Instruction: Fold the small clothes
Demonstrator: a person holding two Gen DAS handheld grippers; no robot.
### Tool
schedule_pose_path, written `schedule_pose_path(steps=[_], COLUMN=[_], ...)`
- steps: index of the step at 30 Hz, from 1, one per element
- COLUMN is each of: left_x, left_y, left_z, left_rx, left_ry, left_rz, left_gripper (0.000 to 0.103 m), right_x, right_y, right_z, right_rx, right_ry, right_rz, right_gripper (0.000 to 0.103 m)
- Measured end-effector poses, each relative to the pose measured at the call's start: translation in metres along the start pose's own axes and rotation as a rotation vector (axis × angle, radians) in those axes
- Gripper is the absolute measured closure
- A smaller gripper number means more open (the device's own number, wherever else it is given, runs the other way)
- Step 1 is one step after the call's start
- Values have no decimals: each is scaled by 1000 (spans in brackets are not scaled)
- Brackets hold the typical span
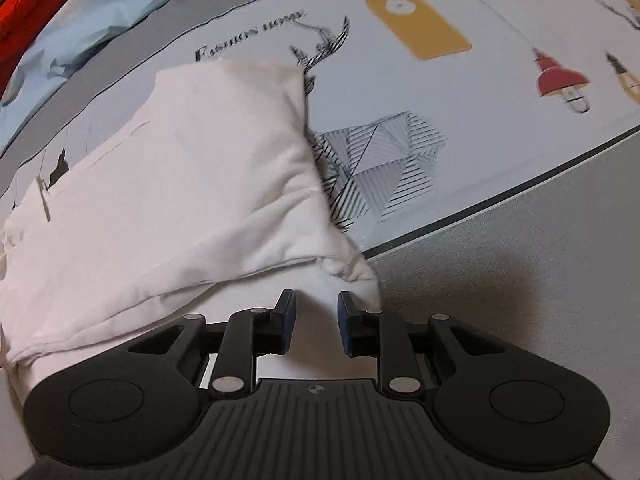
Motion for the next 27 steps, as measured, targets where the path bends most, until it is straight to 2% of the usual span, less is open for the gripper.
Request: schedule_pose_path(steps=[2,4,8,11,14,16,18,22,23,24,25,26,27], left_x=[1,1,5,13,23,31,38,48,50,50,51,50,47], left_y=[-1,0,0,-4,-8,-9,-9,-6,-6,-5,-4,-3,-1], left_z=[-1,-1,-1,0,1,3,4,5,4,4,3,2,1], left_rx=[-9,-14,-27,-57,-84,-95,-93,-72,-64,-55,-33,-13,0], left_ry=[0,0,-3,-7,-15,-18,-28,-28,-26,-24,-36,-32,-16], left_rz=[1,4,14,24,33,34,27,16,14,15,38,40,43], left_gripper=[96,91,91,91,87,66,64,65,65,69,90,101,100], right_x=[-12,-28,-54,-54,-40,-32,-22,-2,1,7,11,14,13], right_y=[0,-2,-5,-3,-8,-14,-17,-21,-22,-23,-24,-24,-23], right_z=[-3,-9,-23,-31,-45,-54,-62,-72,-71,-72,-72,-73,-74], right_rx=[4,6,27,42,24,-8,-18,-17,-22,-33,-40,-46,-41], right_ry=[40,98,245,314,333,355,365,332,320,303,294,291,300], right_rz=[-14,-66,-148,-186,-204,-183,-165,-149,-152,-157,-157,-152,-150], right_gripper=[78,78,77,68,57,47,44,43,44,51,77,92,99])
Point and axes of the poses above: each gripper's, at about its wrist camera, not at the fingertips, and x roughly the way its jaws point, y to its right, z to its underside, the point moved 1 cm from there along x, roughly the way its jaws point, and after that the axes turned 5 degrees about -y, right-handed, at the moved point
